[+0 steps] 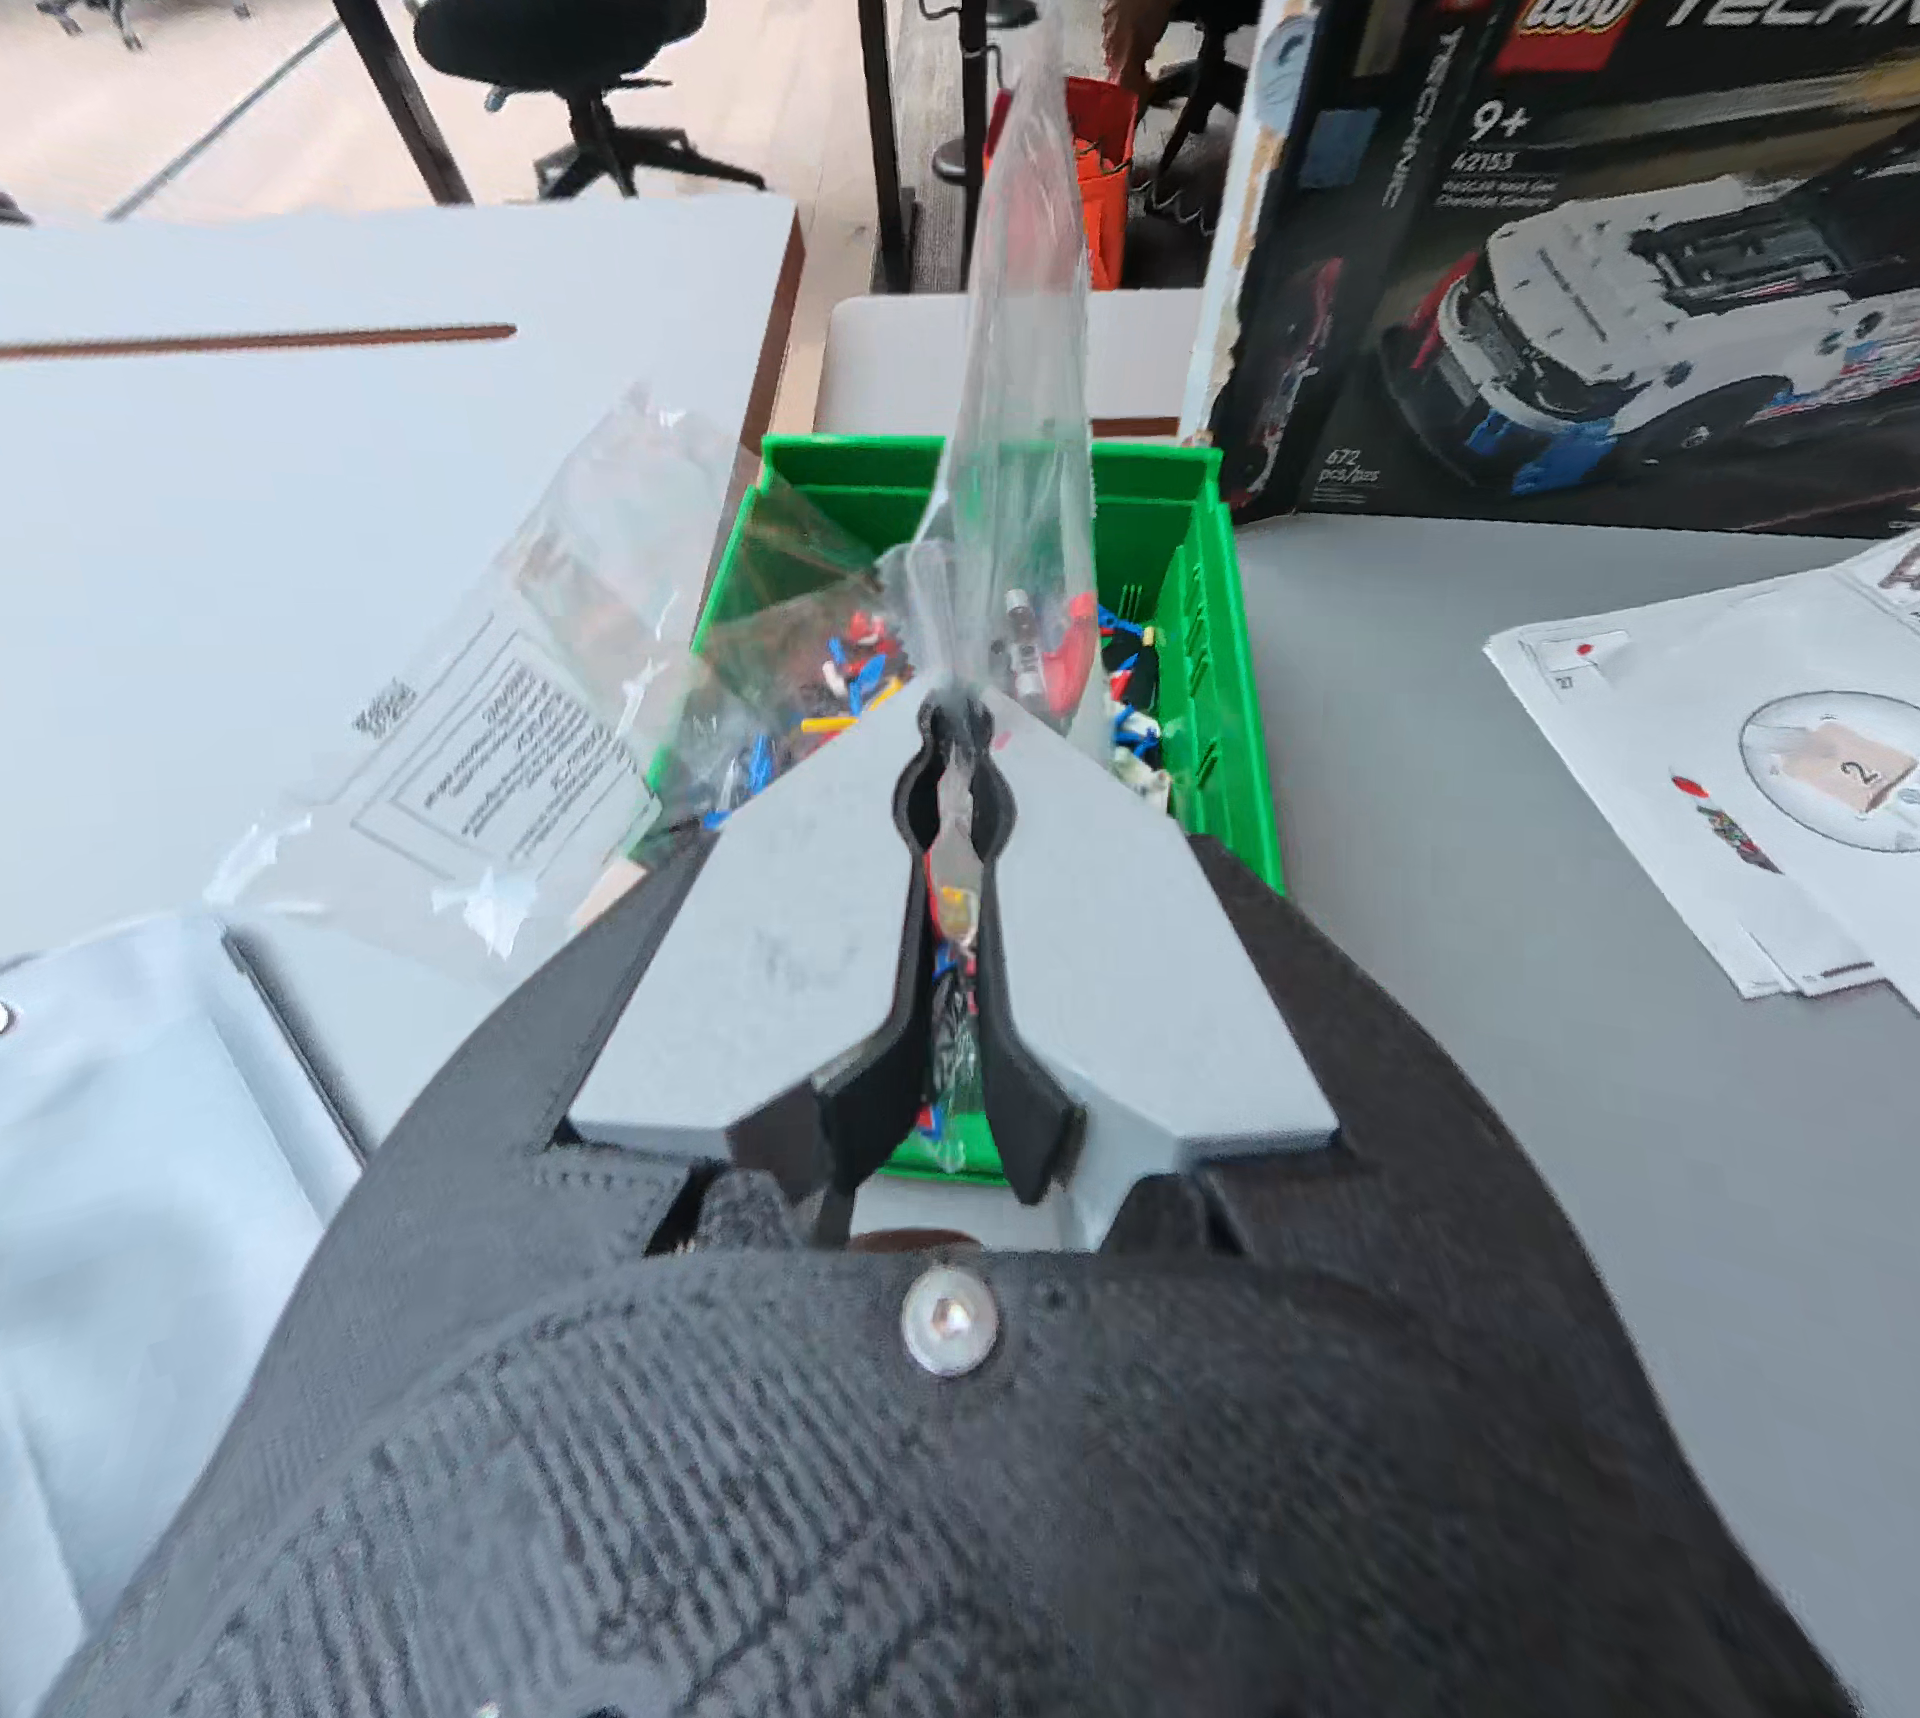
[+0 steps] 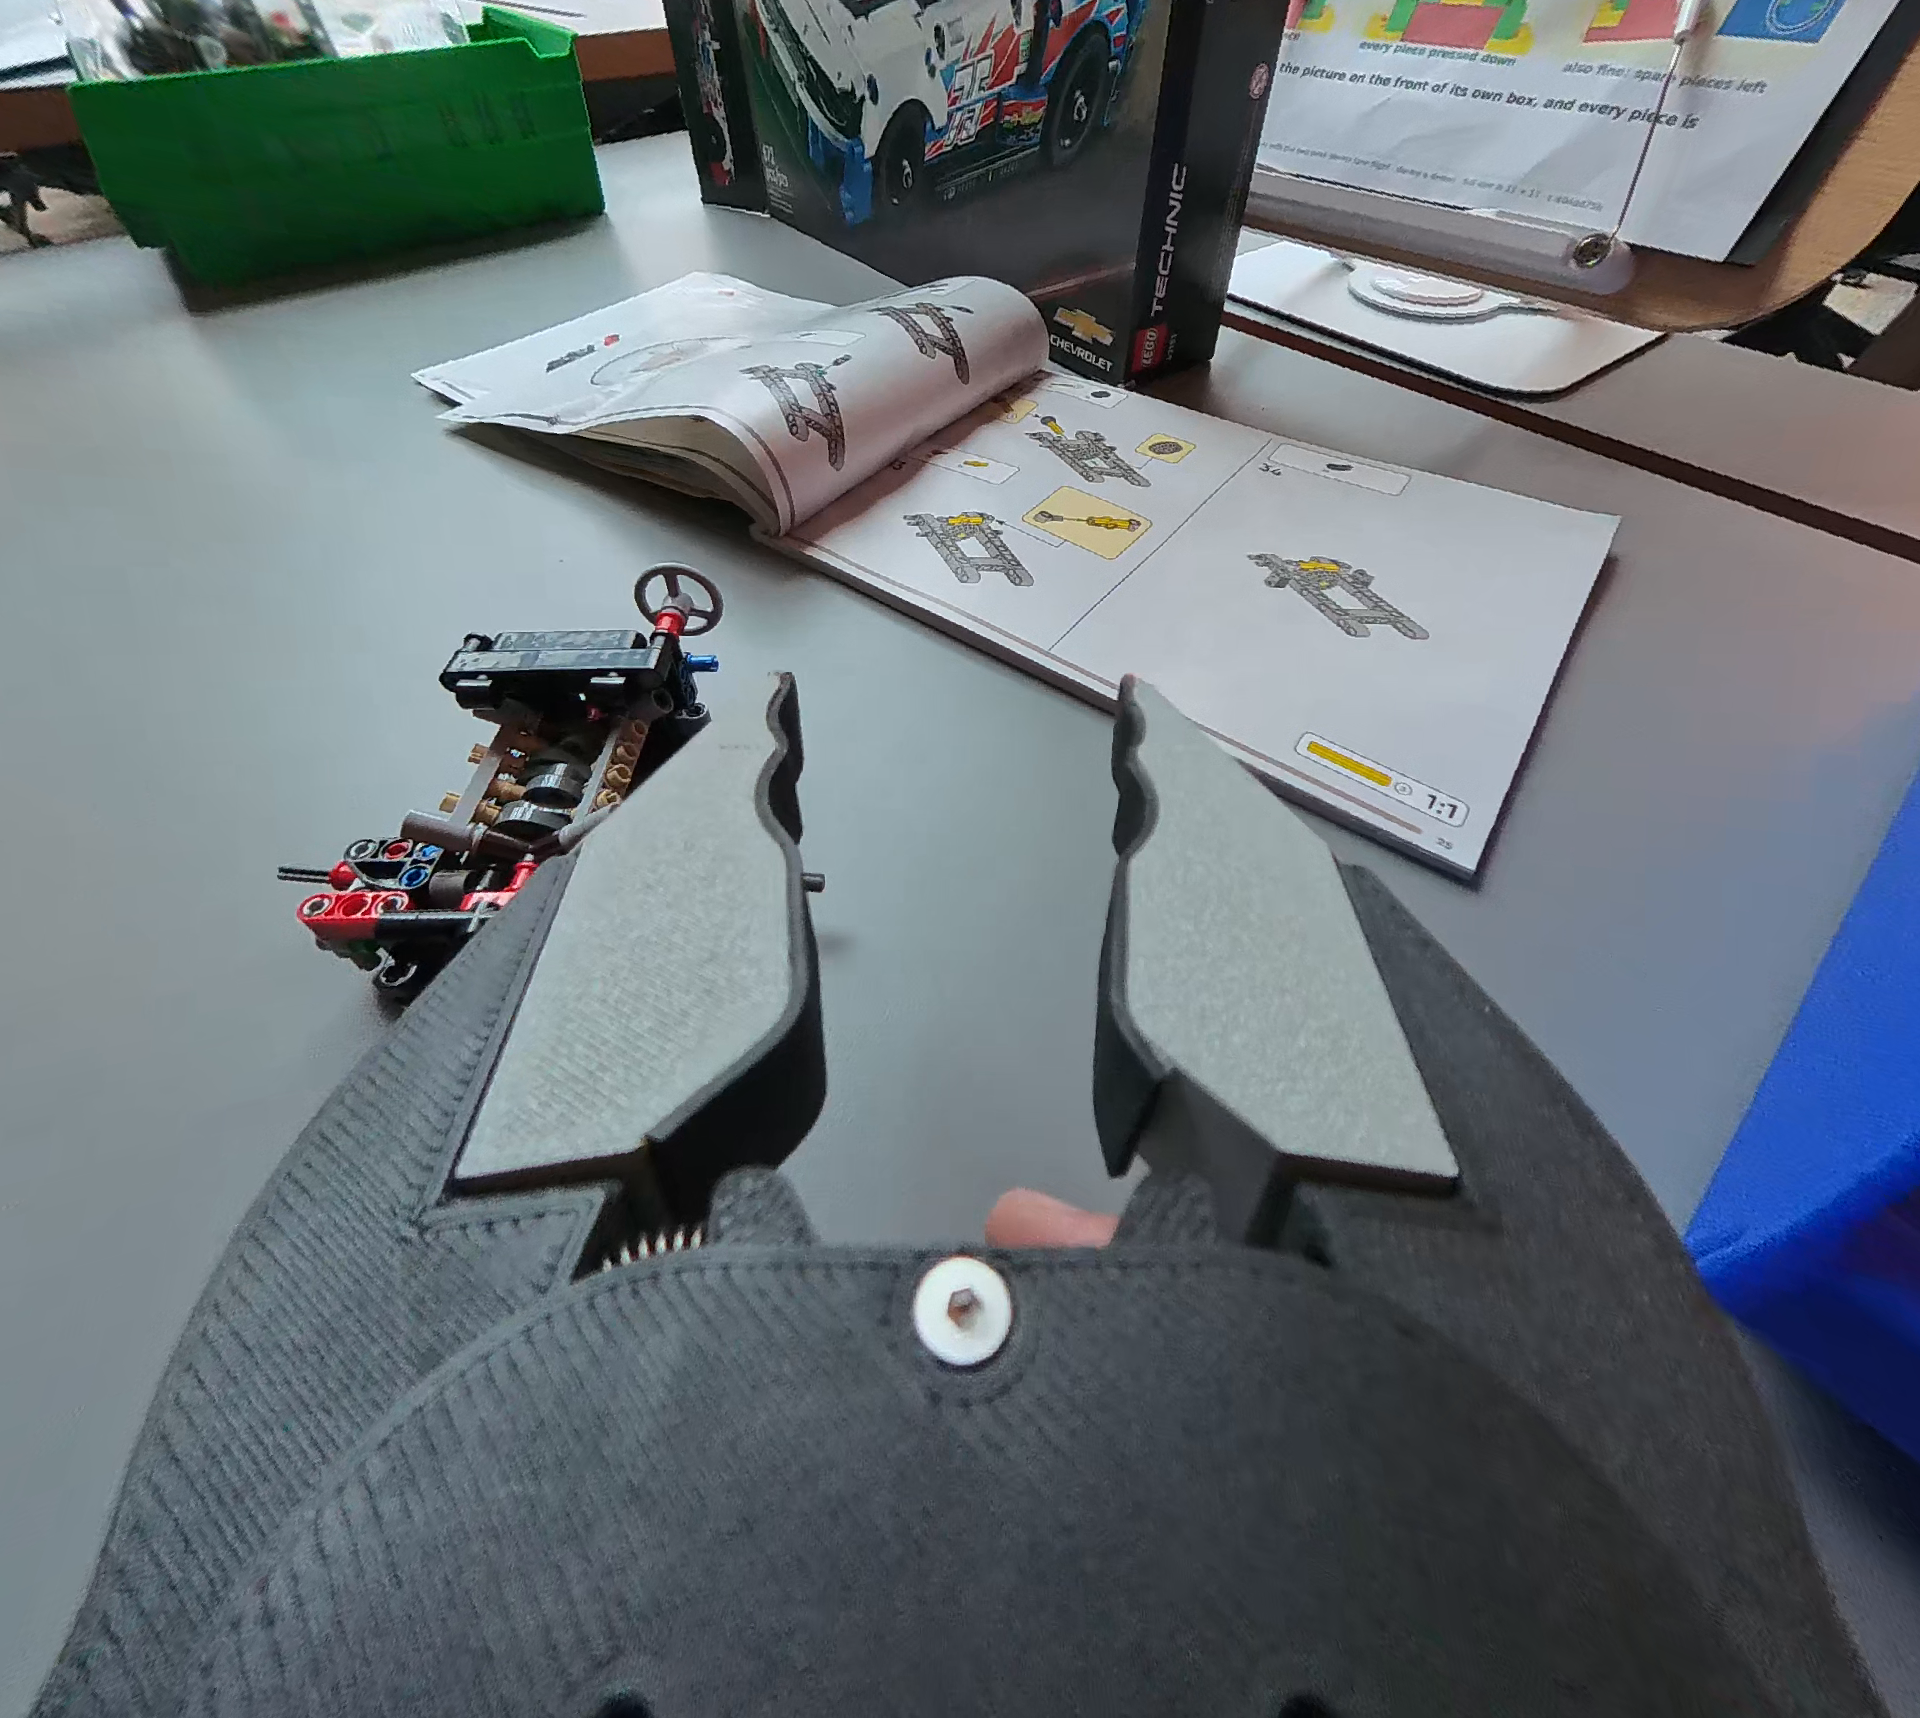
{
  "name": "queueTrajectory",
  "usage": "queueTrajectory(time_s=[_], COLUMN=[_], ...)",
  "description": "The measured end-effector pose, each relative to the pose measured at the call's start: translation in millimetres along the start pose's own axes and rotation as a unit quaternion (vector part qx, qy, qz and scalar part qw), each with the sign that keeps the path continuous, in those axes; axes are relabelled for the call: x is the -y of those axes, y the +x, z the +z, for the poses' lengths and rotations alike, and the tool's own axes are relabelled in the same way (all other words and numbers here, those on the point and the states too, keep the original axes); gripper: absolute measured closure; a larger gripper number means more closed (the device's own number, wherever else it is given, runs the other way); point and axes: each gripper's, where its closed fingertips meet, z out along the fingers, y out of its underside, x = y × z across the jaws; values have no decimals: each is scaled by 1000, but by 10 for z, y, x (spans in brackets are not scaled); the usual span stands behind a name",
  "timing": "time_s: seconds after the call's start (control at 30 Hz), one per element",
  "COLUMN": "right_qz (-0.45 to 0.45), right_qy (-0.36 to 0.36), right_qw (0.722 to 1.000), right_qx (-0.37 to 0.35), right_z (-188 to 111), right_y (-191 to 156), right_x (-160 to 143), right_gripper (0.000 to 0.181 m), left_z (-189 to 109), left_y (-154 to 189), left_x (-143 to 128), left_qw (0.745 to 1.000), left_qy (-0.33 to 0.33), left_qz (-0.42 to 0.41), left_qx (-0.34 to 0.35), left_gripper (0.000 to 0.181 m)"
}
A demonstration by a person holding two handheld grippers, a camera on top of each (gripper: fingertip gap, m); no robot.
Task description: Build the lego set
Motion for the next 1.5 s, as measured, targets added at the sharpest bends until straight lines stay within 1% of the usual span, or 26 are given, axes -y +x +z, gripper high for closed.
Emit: queueTrajectory(time_s=[0.03,0.13,0.23,0.33,0.4,0.47,0.53,0.6,0.67,0.7,0.77,0.8,0.83,0.87,0.97,1.0,1.07,1.1,1.17,1.23,1.3,1.37,1.43,1.5], right_qz=[1,2,-7,-14,-14,-16,-19,-21,-21,-19,-16,-16,-19,-23,-39,-42,-48,-50,-44,-36,-27,-26,-33,-38], right_qy=[3,11,15,16,24,28,35,44,49,48,46,46,45,44,42,44,43,41,34,38,44,44,40,27], right_qw=[1000,1000,1000,1000,999,999,999,999,998,999,999,999,999,999,998,998,998,998,998,997,995,990,983,974], right_qx=[1,6,12,10,18,17,17,17,17,17,19,18,16,12,-4,-5,2,7,31,53,89,132,177,221], right_z=[-7,-33,-54,-60,-71,-88,-116,-150,-168,-166,-154,-149,-146,-146,-173,-192,-249,-282,-341,-395,-420,-389,-292,-146], right_y=[0,-14,-35,-40,-75,-82,-93,-101,-104,-100,-97,-92,-84,-76,-63,-78,-136,-174,-290,-433,-659,-945,-1274,-1622], right_x=[7,35,48,52,77,94,117,148,163,157,149,152,155,159,190,212,267,296,346,421,514,614,716,784], right_gripper=[123,120,114,111,110,110,110,110,110,109,109,108,108,108,105,104,104,106,109,109,108,101,93,82], left_z=[-17,-131,-325,-580,-777,-948,-1056,-1102,-1030,-915,-597,-455,-344,-270,-151,-144,-200,-261,-470,-733,-979,-1194,-1301,-1364], left_y=[58,253,482,838,1149,1479,1802,2121,2406,2491,2589,2643,2670,2625,2482,2466,2509,2569,2773,2976,3133,3306,3475,3694], left_x=[114,504,900,1257,1399,1405,1256,969,543,273,-339,-624,-822,-908,-1213,-1305,-1475,-1549,-1634,-1610,-1484,-1312,-1157,-1020], left_qw=[1000,998,994,988,983,978,974,969,963,965,969,966,964,966,972,974,972,968,950,928,910,890,877,861], left_qy=[5,35,71,108,131,146,148,136,107,84,20,-10,-19,-2,-22,-24,-35,-40,-31,14,71,115,130,134], left_qz=[13,52,85,109,113,110,97,68,28,19,-3,-16,-32,-46,-57,-53,-42,-40,-32,-12,7,26,49,68], left_qx=[2,6,7,-23,-57,-97,-143,-196,-244,-248,-247,-258,-263,-254,-227,-221,-229,-246,-310,-371,-408,-441,-460,-485], left_gripper=[181,181,181,181,181,181,181,181,181,181,181,181,181,181,181,181,181,181,181,181,181,181,181,181])
